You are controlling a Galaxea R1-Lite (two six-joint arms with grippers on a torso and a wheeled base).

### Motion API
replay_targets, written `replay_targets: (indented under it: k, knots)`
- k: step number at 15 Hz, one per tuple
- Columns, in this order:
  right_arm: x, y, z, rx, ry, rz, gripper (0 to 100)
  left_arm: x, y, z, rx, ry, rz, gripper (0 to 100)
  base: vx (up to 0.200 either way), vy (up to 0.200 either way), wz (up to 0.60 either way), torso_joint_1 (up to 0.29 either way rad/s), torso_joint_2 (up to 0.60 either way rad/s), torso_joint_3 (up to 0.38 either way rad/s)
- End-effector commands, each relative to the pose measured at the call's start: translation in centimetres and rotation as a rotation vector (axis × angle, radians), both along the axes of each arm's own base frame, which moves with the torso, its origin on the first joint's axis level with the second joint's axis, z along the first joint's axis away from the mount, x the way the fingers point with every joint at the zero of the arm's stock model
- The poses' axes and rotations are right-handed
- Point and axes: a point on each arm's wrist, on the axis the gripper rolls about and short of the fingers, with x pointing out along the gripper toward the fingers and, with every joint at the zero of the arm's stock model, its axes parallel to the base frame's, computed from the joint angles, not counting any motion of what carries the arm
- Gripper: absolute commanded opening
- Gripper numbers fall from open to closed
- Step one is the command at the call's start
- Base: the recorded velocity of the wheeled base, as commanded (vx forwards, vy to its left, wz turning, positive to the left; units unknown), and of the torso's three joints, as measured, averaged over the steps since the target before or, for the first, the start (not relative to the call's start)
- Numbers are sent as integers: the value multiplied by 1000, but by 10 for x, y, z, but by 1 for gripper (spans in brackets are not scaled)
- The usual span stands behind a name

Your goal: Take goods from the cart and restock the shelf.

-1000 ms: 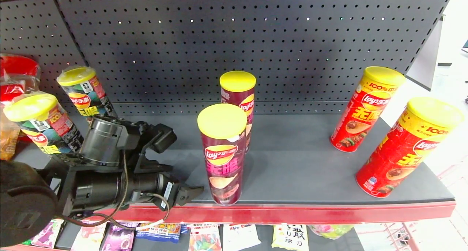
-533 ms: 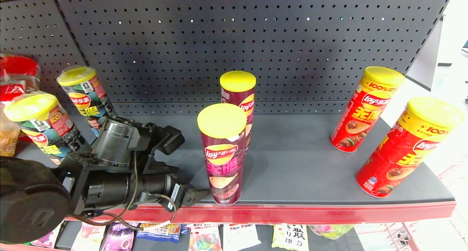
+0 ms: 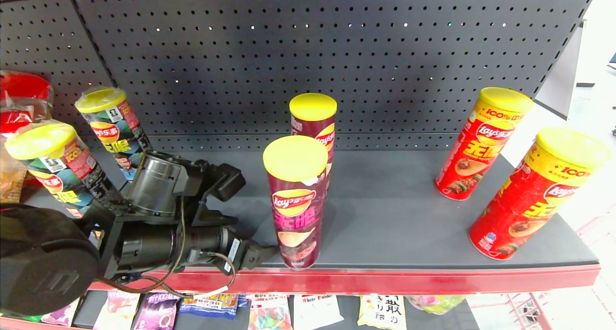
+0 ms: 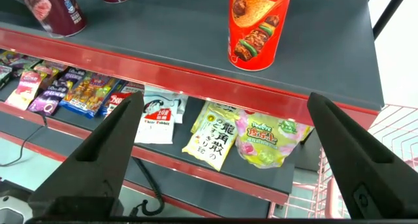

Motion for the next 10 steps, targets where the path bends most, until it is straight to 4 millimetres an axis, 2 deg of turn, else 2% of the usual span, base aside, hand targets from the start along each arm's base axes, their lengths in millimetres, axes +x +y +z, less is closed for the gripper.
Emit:
replay_targets:
  k: [1,10]
  knots:
    - [1,0,0,-1,4,1,100,0,-1,0,-1,-1,-4,100,0,0,0,0,0,0]
    - [-1,0,-2,0,-2,1,100,1,-7,2,-5,-6,-17,100,0,0,0,0,0,0]
